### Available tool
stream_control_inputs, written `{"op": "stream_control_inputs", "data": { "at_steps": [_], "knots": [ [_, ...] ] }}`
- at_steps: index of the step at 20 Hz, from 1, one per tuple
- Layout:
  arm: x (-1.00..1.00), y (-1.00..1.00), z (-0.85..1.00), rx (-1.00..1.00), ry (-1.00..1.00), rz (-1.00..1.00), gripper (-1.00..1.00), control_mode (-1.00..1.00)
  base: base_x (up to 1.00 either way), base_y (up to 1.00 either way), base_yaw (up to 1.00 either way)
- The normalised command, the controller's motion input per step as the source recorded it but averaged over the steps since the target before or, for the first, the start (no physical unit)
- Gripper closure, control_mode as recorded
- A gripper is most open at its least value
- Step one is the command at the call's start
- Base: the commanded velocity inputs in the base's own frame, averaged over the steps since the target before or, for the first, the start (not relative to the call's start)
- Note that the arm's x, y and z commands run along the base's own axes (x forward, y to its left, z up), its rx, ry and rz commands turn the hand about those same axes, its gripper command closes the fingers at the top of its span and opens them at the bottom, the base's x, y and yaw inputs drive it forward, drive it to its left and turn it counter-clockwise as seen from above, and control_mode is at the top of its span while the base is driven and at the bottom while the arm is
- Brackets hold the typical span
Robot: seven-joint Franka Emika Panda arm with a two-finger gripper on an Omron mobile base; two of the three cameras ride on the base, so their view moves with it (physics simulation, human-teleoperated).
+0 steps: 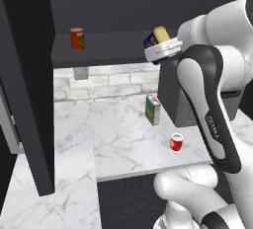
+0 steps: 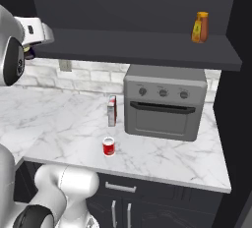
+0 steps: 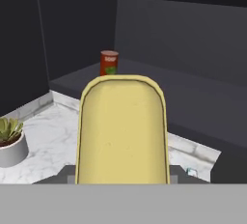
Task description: Pick the cans from the counter and place them in their designated side in the cabinet.
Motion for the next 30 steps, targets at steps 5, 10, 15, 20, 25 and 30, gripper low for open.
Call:
{"op": "stream_control_inputs", "data": {
  "at_steps": [5,10,15,20,25,30],
  "knots": [
    [0.07,0.04,-0.07,0.0,0.0,0.01,1.0,-1.0,0.0,0.0,0.0],
    [0.06,0.04,-0.15,0.0,0.0,0.01,1.0,-1.0,0.0,0.0,0.0],
    [0.11,0.05,-0.08,0.0,0.0,0.01,1.0,-1.0,0.0,0.0,0.0],
    [0.14,0.01,0.0,0.0,-0.02,0.02,1.0,-1.0,0.0,0.0,0.0],
    [0.14,0.01,0.0,0.0,-0.02,0.02,1.0,-1.0,0.0,0.0,0.0],
    [0.13,0.04,0.0,0.0,-0.03,0.01,1.0,-1.0,0.0,0.0,0.0]
  ]
}}
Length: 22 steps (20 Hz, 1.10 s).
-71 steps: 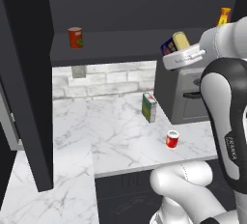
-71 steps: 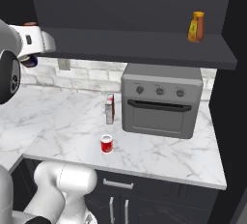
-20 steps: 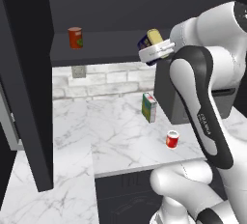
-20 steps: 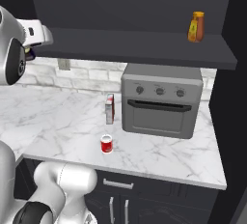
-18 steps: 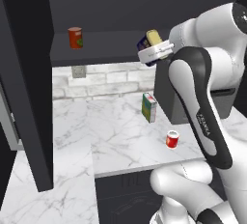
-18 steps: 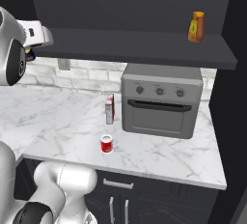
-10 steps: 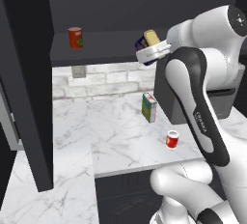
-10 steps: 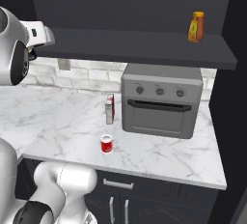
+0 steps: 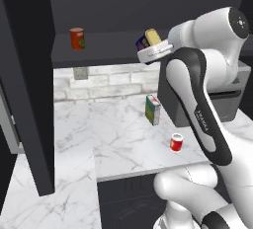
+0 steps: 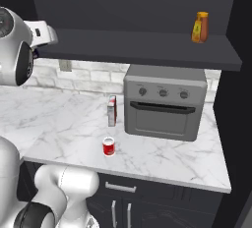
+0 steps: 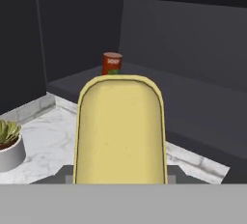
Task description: Pick the cans from the counter and place them in their designated side in the cabinet.
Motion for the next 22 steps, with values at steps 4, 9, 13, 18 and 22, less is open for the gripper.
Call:
{"op": "stream_control_inputs", "data": {
  "at_steps": [4,9,13,18,22],
  "knots": [
    [0.14,0.04,0.0,0.0,-0.03,0.01,1.0,-1.0,0.0,0.0,0.0],
    [0.15,0.07,0.0,0.0,-0.03,0.01,1.0,-1.0,0.0,0.0,0.0],
    [0.12,0.06,0.0,0.0,-0.01,0.01,1.0,-1.0,0.0,0.0,0.0],
    [0.11,0.02,0.0,0.0,0.0,0.02,1.0,-1.0,0.0,0.0,0.0],
    [0.1,0.0,0.0,0.0,0.0,0.02,1.0,-1.0,0.0,0.0,0.0]
  ]
}}
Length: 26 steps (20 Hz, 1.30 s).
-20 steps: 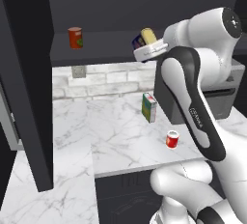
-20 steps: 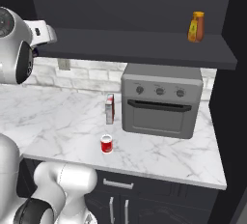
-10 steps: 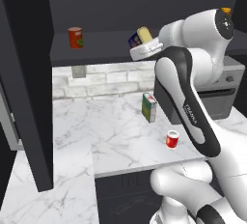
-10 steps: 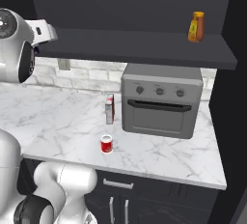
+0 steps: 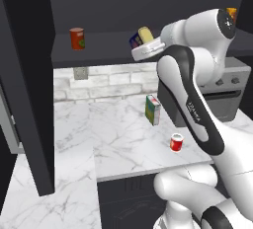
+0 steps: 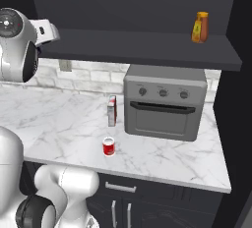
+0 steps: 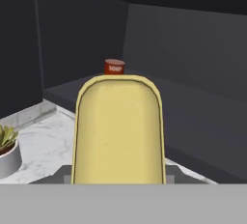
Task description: Pick the cans from the counter and place them in their designated side in the cabinet.
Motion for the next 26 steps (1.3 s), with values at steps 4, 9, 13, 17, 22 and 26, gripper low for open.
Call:
{"op": "stream_control_inputs", "data": {
  "at_steps": [4,9,13,17,22,26],
  "knots": [
    [0.11,0.02,0.0,0.0,0.0,0.02,1.0,-1.0,0.0,0.0,0.0],
    [0.1,0.04,0.0,0.0,0.0,0.01,1.0,-1.0,0.0,0.0,0.0],
    [0.09,0.04,0.0,-0.01,0.0,0.0,1.0,-1.0,0.0,0.0,0.0],
    [0.09,0.03,0.0,-0.02,0.0,0.0,1.0,-1.0,0.0,0.0,0.0],
    [0.11,0.03,0.0,-0.02,0.0,0.0,1.0,-1.0,0.0,0.0,0.0],
    [0.14,0.04,0.0,-0.01,0.01,0.0,1.0,-1.0,0.0,0.0,0.0]
  ]
}}
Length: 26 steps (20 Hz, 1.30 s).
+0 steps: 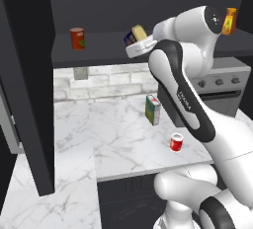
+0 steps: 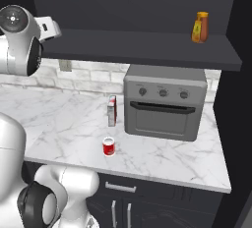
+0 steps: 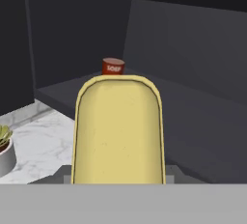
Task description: Pick the cans from the counter and place them in their designated side in the cabinet.
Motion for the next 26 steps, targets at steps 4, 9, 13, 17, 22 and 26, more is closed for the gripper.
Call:
{"op": "stream_control_inputs", "data": {
  "at_steps": [4,9,13,17,22,26],
  "knots": [
    [0.16,0.06,0.0,-0.01,0.03,0.0,1.0,-1.0,0.0,0.0,0.0],
    [0.18,0.06,0.0,-0.01,0.04,0.0,1.0,-1.0,0.0,0.0,0.0],
    [0.17,0.05,-0.01,-0.01,0.04,0.0,1.0,-1.0,0.0,0.0,0.0],
    [0.11,0.05,-0.07,-0.01,0.02,0.0,1.0,-1.0,0.0,0.0,0.0],
    [0.11,0.04,-0.13,-0.01,0.02,0.0,1.0,-1.0,0.0,0.0,0.0],
    [0.09,0.02,-0.12,0.0,0.0,0.0,1.0,-1.0,0.0,0.0,0.0]
  ]
}}
